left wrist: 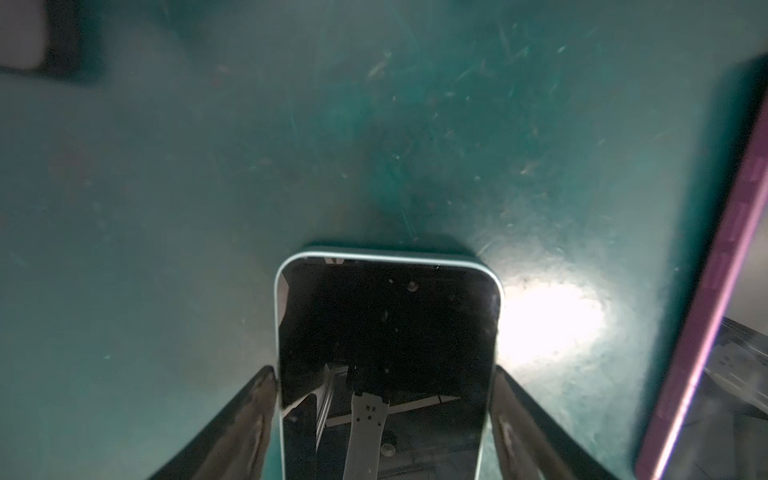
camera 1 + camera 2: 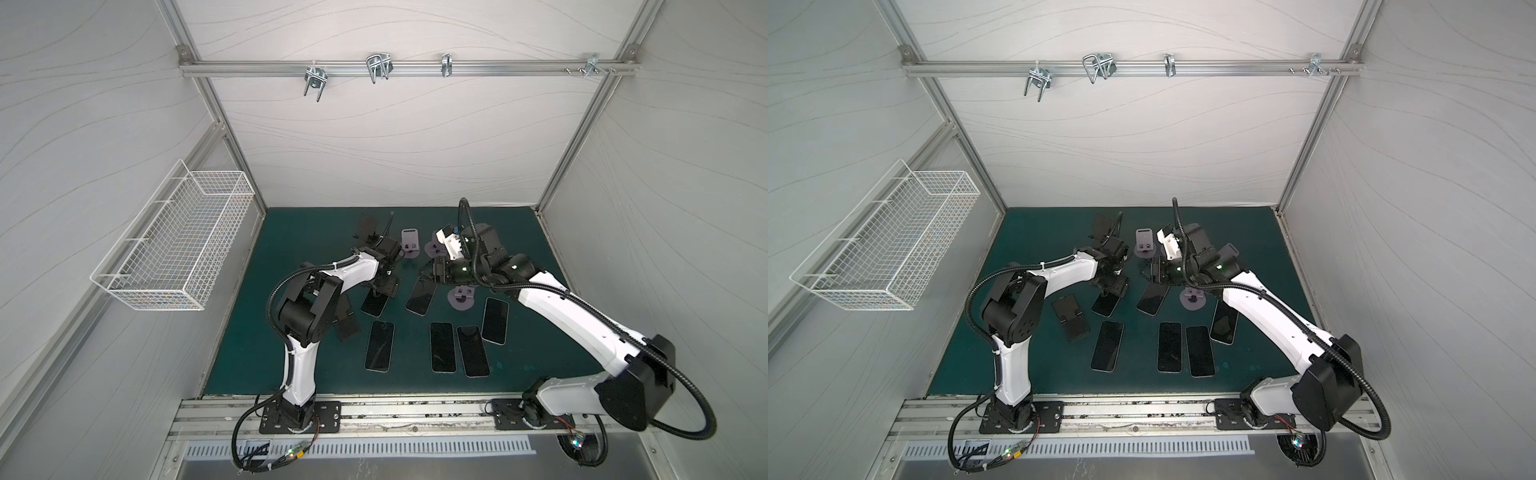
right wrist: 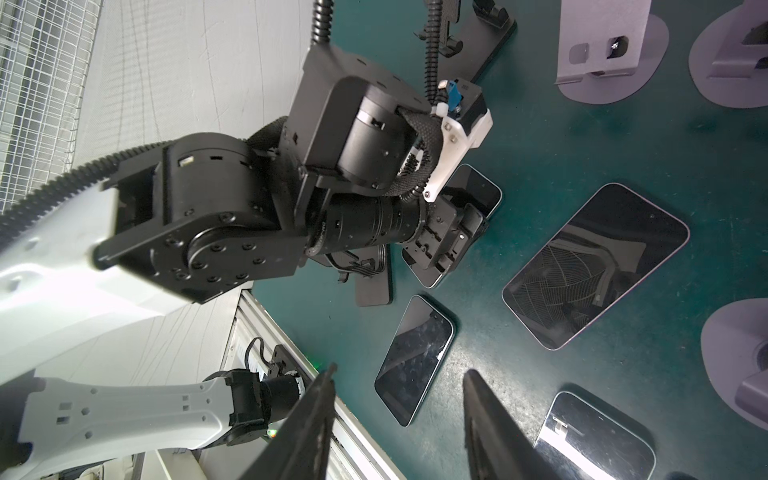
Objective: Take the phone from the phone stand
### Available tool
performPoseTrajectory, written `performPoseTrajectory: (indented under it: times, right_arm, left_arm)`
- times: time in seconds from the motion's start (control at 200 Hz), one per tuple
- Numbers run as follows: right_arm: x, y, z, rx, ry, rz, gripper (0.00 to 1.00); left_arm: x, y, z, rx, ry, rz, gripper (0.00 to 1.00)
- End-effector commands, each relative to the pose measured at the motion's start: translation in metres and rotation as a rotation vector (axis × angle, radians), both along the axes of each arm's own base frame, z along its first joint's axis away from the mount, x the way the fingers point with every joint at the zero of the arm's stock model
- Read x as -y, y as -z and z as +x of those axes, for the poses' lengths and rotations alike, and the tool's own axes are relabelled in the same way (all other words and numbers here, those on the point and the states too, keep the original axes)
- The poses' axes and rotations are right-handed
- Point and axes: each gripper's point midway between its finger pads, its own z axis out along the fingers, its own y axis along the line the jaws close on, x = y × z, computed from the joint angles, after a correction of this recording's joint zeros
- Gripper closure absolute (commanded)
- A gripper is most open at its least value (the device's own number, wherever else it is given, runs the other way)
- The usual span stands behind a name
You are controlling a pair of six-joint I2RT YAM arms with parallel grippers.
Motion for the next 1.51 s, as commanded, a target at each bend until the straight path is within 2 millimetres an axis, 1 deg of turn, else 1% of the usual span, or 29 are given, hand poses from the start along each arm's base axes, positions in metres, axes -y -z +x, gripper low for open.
performPoseTrajectory:
  times: [0.0, 0.2, 0.34, 0.475, 0.66, 0.85, 0.925, 1.005, 1.04, 1.15, 1.275, 1.34, 1.405, 1.5]
  right_arm:
    - [0.002, -0.004, -0.001, 0.017, -0.006, 0.012, 0.49]
    - [0.002, -0.006, 0.0, 0.023, -0.001, 0.014, 0.49]
    - [0.003, -0.011, 0.003, 0.036, 0.008, 0.015, 0.47]
    - [0.002, -0.013, 0.006, 0.039, 0.009, 0.012, 0.44]
    - [0.002, -0.019, 0.009, 0.05, 0.016, 0.01, 0.42]
    - [0.008, -0.03, 0.014, 0.089, 0.031, -0.006, 0.41]
    - [0.016, -0.034, 0.02, 0.097, 0.056, -0.004, 0.41]
    - [0.03, -0.034, 0.031, 0.097, 0.1, -0.005, 0.41]
    - [0.039, -0.034, 0.038, 0.097, 0.131, -0.007, 0.41]
    - [0.07, -0.033, 0.063, 0.097, 0.231, -0.012, 0.41]
    - [0.114, -0.034, 0.091, 0.117, 0.373, -0.036, 0.4]
    - [0.136, -0.032, 0.101, 0.125, 0.437, -0.052, 0.39]
    - [0.157, -0.025, 0.108, 0.123, 0.494, -0.073, 0.39]
    - [0.189, -0.007, 0.116, 0.119, 0.575, -0.133, 0.38]
  left_arm:
    - [0.003, -0.007, 0.009, 0.018, -0.011, -0.001, 0.2]
    - [0.004, -0.013, 0.012, 0.03, 0.0, 0.001, 0.2]
    - [0.005, -0.027, 0.018, 0.065, 0.008, -0.007, 0.2]
    - [0.007, -0.047, 0.026, 0.115, 0.02, -0.013, 0.19]
    - [0.01, -0.078, 0.034, 0.185, 0.022, -0.044, 0.19]
    - [0.013, -0.118, 0.041, 0.29, 0.01, -0.103, 0.19]
    - [0.013, -0.137, 0.044, 0.34, 0.004, -0.122, 0.19]
    - [0.009, -0.158, 0.046, 0.41, -0.01, -0.144, 0.19]
    - [0.006, -0.169, 0.047, 0.445, -0.019, -0.159, 0.19]
    - [-0.012, -0.2, 0.046, 0.557, -0.064, -0.216, 0.18]
    - [-0.05, -0.23, 0.044, 0.699, -0.154, -0.255, 0.18]
    - [-0.076, -0.244, 0.043, 0.787, -0.212, -0.253, 0.18]
    - [-0.107, -0.251, 0.038, 0.863, -0.301, -0.241, 0.18]
    - [-0.154, -0.251, 0.026, 0.935, -0.449, -0.25, 0.17]
